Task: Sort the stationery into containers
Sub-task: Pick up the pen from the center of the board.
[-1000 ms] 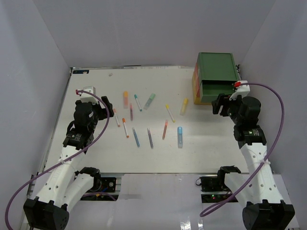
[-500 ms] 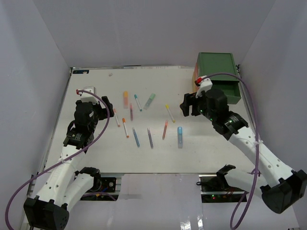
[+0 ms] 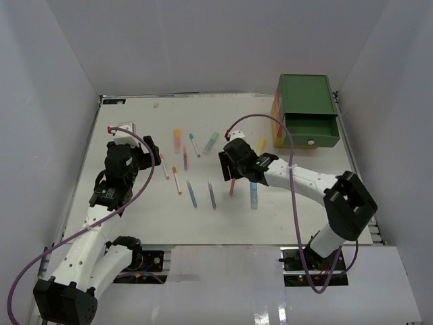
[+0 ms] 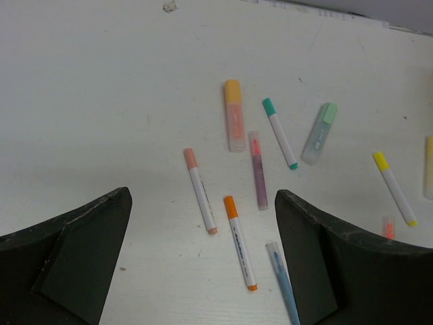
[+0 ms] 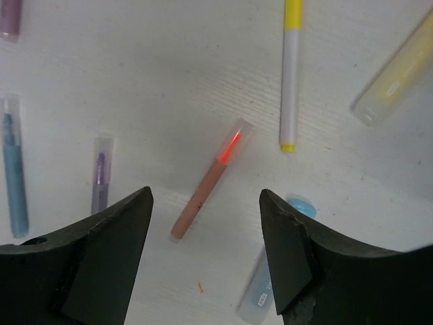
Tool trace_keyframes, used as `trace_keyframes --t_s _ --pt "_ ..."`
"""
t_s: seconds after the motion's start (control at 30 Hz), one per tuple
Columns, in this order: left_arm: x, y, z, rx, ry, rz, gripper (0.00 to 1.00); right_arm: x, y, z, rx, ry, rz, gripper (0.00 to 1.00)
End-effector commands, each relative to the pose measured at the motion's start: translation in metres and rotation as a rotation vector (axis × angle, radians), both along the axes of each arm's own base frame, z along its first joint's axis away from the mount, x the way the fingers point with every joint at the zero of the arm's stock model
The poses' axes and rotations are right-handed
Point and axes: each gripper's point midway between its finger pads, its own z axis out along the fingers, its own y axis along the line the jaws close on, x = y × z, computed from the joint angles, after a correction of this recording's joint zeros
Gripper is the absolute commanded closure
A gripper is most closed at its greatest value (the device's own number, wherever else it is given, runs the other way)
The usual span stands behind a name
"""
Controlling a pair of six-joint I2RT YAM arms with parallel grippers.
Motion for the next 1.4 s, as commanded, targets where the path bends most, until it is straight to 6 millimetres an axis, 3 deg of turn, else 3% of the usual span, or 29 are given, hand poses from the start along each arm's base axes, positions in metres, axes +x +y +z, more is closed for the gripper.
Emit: trace_keyframes --t_s 0.0,0.37,0.7,0.87,0.97,1.1,1.23,1.3,1.33,1.37 --pt "-0.001 -0.002 0.005 -0.012 -0.021 -0.006 0.02 0.015 0.007 -0.006 0.03 0.003 -0.131 0.3" --pt "-0.001 -0.005 0.006 -0.02 -0.021 -0.019 0.02 0.008 0.009 -0.068 0.006 0.106 -0.199 0.39" --pt "-0.001 -0.006 0.003 -0.02 -0.015 -0.026 0.02 0.003 0.005 -0.096 -0.031 0.166 -0.246 0.51" --pt "-0.001 -0.007 0.003 -0.02 -0.013 -0.028 0.02 0.002 0.002 -0.096 -0.044 0.162 -0.247 0.76" --pt "0.0 -0.006 0.003 -0.018 -0.012 -0.026 0.02 0.005 0.006 -0.081 -0.039 0.146 -0.224 0.87" --pt "0.0 -0.006 0.002 -0.019 -0.01 -0.026 0.02 0.012 0.018 -0.041 -0.012 0.085 -0.168 0.91" --pt "0.0 -0.007 0.002 -0.021 -0.009 -0.032 0.02 0.02 0.026 0.022 0.077 -0.02 -0.125 0.9" --pt "0.0 -0.008 0.002 -0.022 -0.007 -0.031 0.02 0.026 0.021 0.049 0.094 -0.086 -0.134 0.89" --pt "0.0 -0.008 0.001 -0.023 -0.005 -0.033 0.02 0.029 0.017 0.076 0.119 -0.142 -0.13 0.88" --pt "0.0 -0.008 0.002 -0.023 -0.007 -0.031 0.02 0.03 0.014 0.09 0.133 -0.173 -0.138 0.88"
